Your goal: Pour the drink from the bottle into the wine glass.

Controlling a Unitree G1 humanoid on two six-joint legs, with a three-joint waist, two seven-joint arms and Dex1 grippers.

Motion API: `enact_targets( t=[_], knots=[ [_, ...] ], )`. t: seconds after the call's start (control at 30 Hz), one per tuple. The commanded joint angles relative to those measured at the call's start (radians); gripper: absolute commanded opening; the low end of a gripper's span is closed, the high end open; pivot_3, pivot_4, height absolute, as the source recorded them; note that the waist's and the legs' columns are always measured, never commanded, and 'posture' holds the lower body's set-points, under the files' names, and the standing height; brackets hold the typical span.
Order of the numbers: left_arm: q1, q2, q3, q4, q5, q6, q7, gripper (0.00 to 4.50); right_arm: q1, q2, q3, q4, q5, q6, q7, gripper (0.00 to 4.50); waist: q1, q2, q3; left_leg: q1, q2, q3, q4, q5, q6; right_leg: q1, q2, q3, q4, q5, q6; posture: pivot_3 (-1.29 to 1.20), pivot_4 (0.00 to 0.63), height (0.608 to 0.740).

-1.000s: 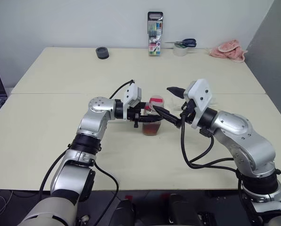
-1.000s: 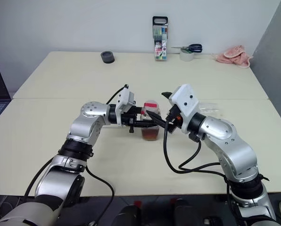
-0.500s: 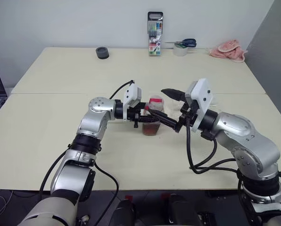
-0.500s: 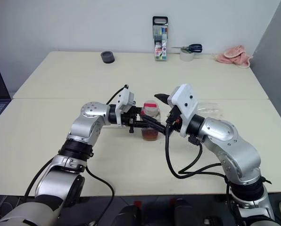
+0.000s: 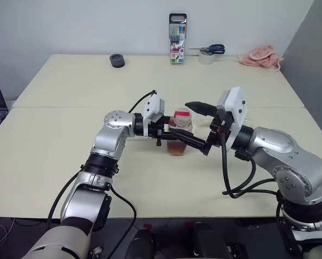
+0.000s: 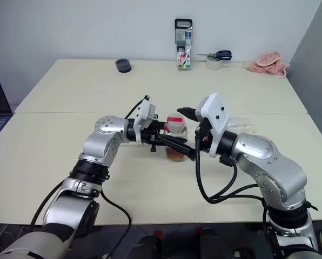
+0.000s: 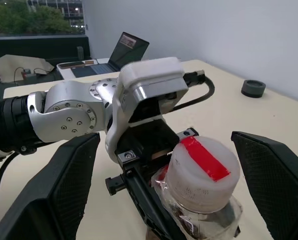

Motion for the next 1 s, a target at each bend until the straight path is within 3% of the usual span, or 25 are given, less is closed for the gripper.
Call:
enact_targets(
  t=[0.03,0.37,0.5,0.67,1.0],
  knots=[
    [-0.017,-0.009,0.012,-0.07,-0.036,0.01,0.001,1.71,-0.019,-0.016,-0.018,-0.003,0.01,-0.001,0.004,4.5,0.0,0.0,0.0,0.0,0.0,0.0,0.0,0.0,0.0,0.0,0.0,0.0,0.0,0.0,0.0,0.0,0.15,0.74],
    [-0.011,-0.005,0.004,-0.08,-0.031,0.012,-0.005,1.71,-0.043,0.0,-0.009,0.04,-0.012,-0.022,-0.008,4.5,0.0,0.0,0.0,0.0,0.0,0.0,0.0,0.0,0.0,0.0,0.0,0.0,0.0,0.0,0.0,0.0,0.15,0.74],
    [-0.002,-0.002,0.002,-0.088,-0.03,0.012,-0.005,1.71,-0.051,0.008,-0.01,0.049,-0.016,-0.029,-0.01,3.58,0.0,0.0,0.0,0.0,0.0,0.0,0.0,0.0,0.0,0.0,0.0,0.0,0.0,0.0,0.0,0.0,0.15,0.74],
    [0.004,0.001,0.001,-0.096,-0.028,0.016,-0.002,1.71,-0.056,0.01,-0.001,0.05,-0.027,-0.041,-0.008,1.87,0.0,0.0,0.0,0.0,0.0,0.0,0.0,0.0,0.0,0.0,0.0,0.0,0.0,0.0,0.0,0.0,0.15,0.74],
    [0.032,0.016,0.0,-0.114,-0.027,0.032,0.005,1.71,-0.039,-0.063,0.064,0.03,-0.206,-0.222,0.014,1.83,0.0,0.0,0.0,0.0,0.0,0.0,0.0,0.0,0.0,0.0,0.0,0.0,0.0,0.0,0.0,0.0,0.15,0.74]
  ],
)
